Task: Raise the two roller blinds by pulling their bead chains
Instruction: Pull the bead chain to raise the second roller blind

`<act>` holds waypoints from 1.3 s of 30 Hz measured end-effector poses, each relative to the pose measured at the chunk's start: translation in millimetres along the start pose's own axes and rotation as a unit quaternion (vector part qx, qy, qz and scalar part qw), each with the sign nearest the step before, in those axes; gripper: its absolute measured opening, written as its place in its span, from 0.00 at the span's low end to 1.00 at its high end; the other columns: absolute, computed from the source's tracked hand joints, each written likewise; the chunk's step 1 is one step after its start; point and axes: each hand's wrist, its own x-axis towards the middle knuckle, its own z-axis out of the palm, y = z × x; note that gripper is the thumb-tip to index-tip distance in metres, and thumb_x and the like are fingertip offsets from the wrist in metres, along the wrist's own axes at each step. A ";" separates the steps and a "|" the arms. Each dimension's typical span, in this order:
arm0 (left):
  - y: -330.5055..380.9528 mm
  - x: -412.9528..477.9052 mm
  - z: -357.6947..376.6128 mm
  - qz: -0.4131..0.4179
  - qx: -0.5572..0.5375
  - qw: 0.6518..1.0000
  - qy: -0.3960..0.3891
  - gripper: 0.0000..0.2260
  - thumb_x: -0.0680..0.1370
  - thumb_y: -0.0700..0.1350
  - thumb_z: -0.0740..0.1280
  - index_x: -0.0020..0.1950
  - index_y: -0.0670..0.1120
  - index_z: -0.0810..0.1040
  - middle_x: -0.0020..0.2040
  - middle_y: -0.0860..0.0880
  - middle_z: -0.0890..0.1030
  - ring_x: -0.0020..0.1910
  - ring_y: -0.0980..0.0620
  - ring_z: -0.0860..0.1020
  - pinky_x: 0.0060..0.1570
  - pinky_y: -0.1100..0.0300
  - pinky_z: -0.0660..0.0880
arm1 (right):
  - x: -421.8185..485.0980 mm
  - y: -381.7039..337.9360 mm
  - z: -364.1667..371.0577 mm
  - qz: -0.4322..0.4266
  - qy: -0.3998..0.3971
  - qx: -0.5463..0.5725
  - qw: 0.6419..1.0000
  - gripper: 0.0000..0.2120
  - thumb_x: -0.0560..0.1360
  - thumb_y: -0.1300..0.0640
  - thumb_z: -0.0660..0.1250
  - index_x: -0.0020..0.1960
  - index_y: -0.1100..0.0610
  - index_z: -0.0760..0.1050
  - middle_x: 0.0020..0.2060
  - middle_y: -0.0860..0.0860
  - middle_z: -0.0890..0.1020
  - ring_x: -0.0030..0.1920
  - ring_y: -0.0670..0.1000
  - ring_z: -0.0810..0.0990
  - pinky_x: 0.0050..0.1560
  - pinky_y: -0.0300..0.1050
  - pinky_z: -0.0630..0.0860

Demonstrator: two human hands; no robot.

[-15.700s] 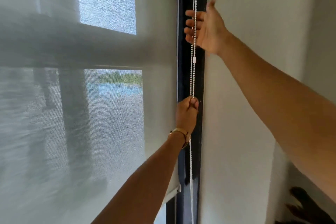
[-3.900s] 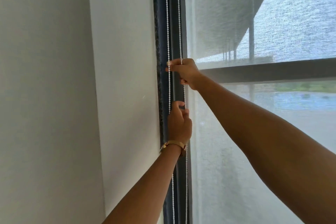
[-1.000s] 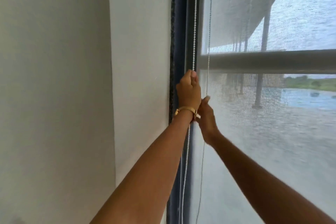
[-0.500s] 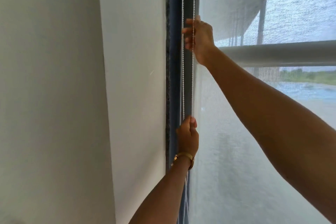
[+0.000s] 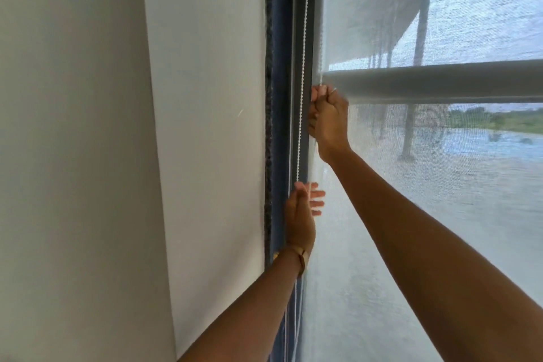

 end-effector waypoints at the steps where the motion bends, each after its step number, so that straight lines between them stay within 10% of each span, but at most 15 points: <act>1: 14.0 9.8 1.4 0.017 -0.012 1.000 0.002 0.23 0.82 0.53 0.47 0.57 0.42 0.77 0.51 0.44 0.83 0.49 0.48 0.81 0.44 0.63 0.77 | -4.9 7.7 -4.6 0.006 0.003 -0.012 1.000 0.18 0.81 0.60 0.49 0.34 0.54 0.69 0.27 0.49 0.69 0.26 0.43 0.66 0.25 0.34 0.62; 6: 86.1 54.6 8.8 0.082 -0.028 0.996 0.005 0.22 0.82 0.53 0.49 0.59 0.41 0.76 0.53 0.42 0.82 0.49 0.49 0.80 0.49 0.59 0.77 | -42.0 39.5 -25.0 0.022 -0.008 -0.043 0.999 0.17 0.80 0.59 0.52 0.34 0.52 0.68 0.26 0.46 0.69 0.27 0.44 0.66 0.27 0.35 0.62; 17: 185.9 92.0 41.1 0.084 -0.022 0.996 -0.022 0.16 0.82 0.47 0.54 0.56 0.38 0.77 0.34 0.49 0.76 0.24 0.57 0.67 0.23 0.66 0.64 | -114.2 78.3 -24.4 0.054 -0.004 -0.095 0.994 0.14 0.77 0.48 0.55 0.34 0.51 0.66 0.26 0.46 0.67 0.29 0.49 0.63 0.29 0.43 0.60; 24: 166.6 86.3 35.0 0.225 0.071 0.970 0.056 0.13 0.73 0.40 0.53 0.30 0.48 0.66 0.25 0.51 0.65 0.26 0.54 0.63 0.30 0.59 0.62 | -106.9 73.7 -31.1 0.113 -0.102 -0.083 0.985 0.15 0.82 0.57 0.51 0.41 0.57 0.71 0.30 0.44 0.74 0.27 0.40 0.71 0.30 0.32 0.66; 33: 124.5 45.8 28.0 0.208 0.100 0.971 0.055 0.15 0.79 0.39 0.55 0.34 0.43 0.70 0.27 0.51 0.68 0.29 0.53 0.68 0.32 0.62 0.69 | -31.9 -18.1 -24.9 0.116 -0.113 -0.070 0.984 0.31 0.80 0.42 0.41 0.58 0.63 0.74 0.50 0.62 0.83 0.49 0.58 0.83 0.53 0.51 0.80; 39: 83.1 16.5 23.5 0.189 0.113 0.974 0.041 0.14 0.79 0.36 0.54 0.34 0.38 0.70 0.27 0.50 0.66 0.27 0.58 0.65 0.28 0.73 0.64 | 18.1 -80.5 8.2 0.108 -0.111 -0.007 0.988 0.21 0.82 0.47 0.46 0.51 0.54 0.76 0.44 0.50 0.83 0.39 0.48 0.80 0.40 0.40 0.78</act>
